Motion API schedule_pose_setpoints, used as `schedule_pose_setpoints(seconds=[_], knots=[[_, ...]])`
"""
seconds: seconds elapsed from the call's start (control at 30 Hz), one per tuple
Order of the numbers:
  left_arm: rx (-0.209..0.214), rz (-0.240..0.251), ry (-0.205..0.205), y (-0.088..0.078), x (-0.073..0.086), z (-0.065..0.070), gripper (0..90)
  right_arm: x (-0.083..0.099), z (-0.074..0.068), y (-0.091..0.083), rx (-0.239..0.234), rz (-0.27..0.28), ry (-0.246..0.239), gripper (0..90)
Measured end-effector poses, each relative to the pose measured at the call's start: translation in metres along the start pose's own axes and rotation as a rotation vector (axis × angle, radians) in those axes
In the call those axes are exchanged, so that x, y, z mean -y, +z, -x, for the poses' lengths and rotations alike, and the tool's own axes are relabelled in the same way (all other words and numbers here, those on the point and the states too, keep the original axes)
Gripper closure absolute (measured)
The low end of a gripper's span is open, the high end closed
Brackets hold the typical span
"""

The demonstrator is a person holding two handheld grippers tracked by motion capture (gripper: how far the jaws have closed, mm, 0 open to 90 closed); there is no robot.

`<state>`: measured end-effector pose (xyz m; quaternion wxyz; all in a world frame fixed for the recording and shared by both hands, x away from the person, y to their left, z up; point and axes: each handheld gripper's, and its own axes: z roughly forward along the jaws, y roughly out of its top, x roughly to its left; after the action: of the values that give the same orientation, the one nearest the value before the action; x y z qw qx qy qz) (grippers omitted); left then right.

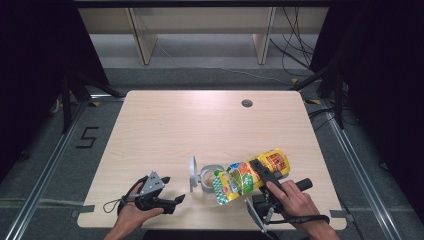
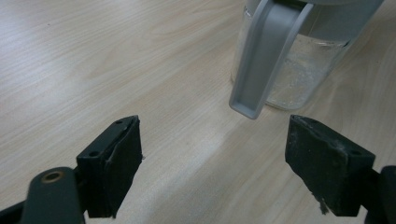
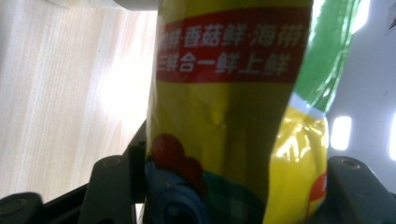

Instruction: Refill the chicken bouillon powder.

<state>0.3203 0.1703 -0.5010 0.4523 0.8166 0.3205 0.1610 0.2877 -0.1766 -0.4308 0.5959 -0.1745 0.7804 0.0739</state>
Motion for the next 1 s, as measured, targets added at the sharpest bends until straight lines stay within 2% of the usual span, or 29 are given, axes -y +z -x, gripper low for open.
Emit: schedule_pose_setpoints(seconds=[0.03,0.07,0.1,0.13,0.17,0.2,0.23,0.27,0.3,0.37,0.4,0.43,0.5,0.53,0.6,0.67,0.7,0.77,0.9,0.97,1.0], knots=[[-0.001,0.001,0.000,-0.0001,0.0000,0.0002,18.4,0.0003,0.0009,0.0000,0.004,0.003,-0.015,43.3],[-0.003,-0.005,0.002,-0.0006,-0.0002,0.0002,18.4,0.0004,-0.0003,0.0016,0.007,0.018,-0.007,43.3],[-0.002,0.002,-0.007,-0.0002,-0.0002,0.0010,18.5,0.0002,-0.0016,0.0007,0.010,-0.002,0.007,43.4],[0.000,0.002,-0.001,-0.0001,-0.0001,0.0004,18.4,-0.0004,0.0006,-0.0007,0.008,-0.022,-0.026,43.4],[-0.001,0.000,0.002,-0.0002,-0.0001,0.0002,18.5,-0.0005,-0.0011,-0.0015,0.006,-0.036,-0.009,43.4],[-0.001,0.001,0.000,-0.0001,-0.0001,0.0002,18.5,-0.0011,0.0039,0.0018,0.019,0.015,-0.083,43.4],[-0.001,0.002,-0.001,-0.0001,-0.0001,0.0002,18.5,-0.0016,0.0042,0.0025,0.023,0.022,-0.092,43.4],[-0.001,0.002,-0.001,-0.0002,-0.0001,0.0002,18.4,-0.0018,0.0009,0.0022,0.025,0.014,-0.042,43.4],[0.000,0.007,-0.008,0.0001,0.0000,0.0008,18.5,-0.0023,0.0021,0.0008,0.009,-0.001,-0.046,43.4],[-0.002,0.003,-0.007,-0.0006,-0.0002,0.0009,18.4,-0.0025,0.0059,0.0016,0.040,0.028,-0.091,43.4],[-0.002,0.003,-0.007,-0.0005,-0.0002,0.0009,18.5,-0.0030,0.0055,0.0018,0.041,0.023,-0.085,43.4],[-0.001,0.003,-0.007,-0.0003,-0.0002,0.0009,18.5,-0.0031,0.0062,0.0018,0.041,0.022,-0.101,43.4],[0.001,-0.001,-0.024,-0.0001,0.0002,0.0021,18.5,-0.0028,0.0005,0.0005,0.032,0.002,-0.033,43.4],[0.004,0.004,-0.028,0.0003,0.0004,0.0023,18.5,-0.0033,0.0009,0.0005,0.034,0.001,-0.036,43.4],[0.002,-0.001,-0.027,-0.0001,0.0001,0.0024,18.5,-0.0050,0.0064,0.0019,0.038,0.025,-0.117,43.4],[0.000,-0.001,-0.026,-0.0002,0.0001,0.0022,18.5,-0.0055,0.0051,0.0021,0.035,0.026,-0.117,43.5],[0.000,0.001,-0.025,-0.0002,0.0001,0.0021,18.5,-0.0055,0.0025,0.0014,0.027,0.007,-0.087,43.5],[-0.002,-0.006,0.003,-0.0007,-0.0003,0.0003,18.5,-0.0057,0.0048,0.0017,0.034,0.020,-0.120,44.4],[0.000,-0.001,0.002,0.0000,-0.0001,0.0004,18.5,-0.0053,0.0041,0.0021,0.039,0.027,-0.122,44.8],[0.003,-0.002,-0.023,0.0000,0.0004,0.0018,18.5,-0.0053,0.0041,0.0020,0.040,0.030,-0.130,45.0],[0.000,-0.001,0.001,-0.0001,-0.0001,0.0003,18.5,-0.0053,0.0044,0.0020,0.041,0.030,-0.138,45.0]])
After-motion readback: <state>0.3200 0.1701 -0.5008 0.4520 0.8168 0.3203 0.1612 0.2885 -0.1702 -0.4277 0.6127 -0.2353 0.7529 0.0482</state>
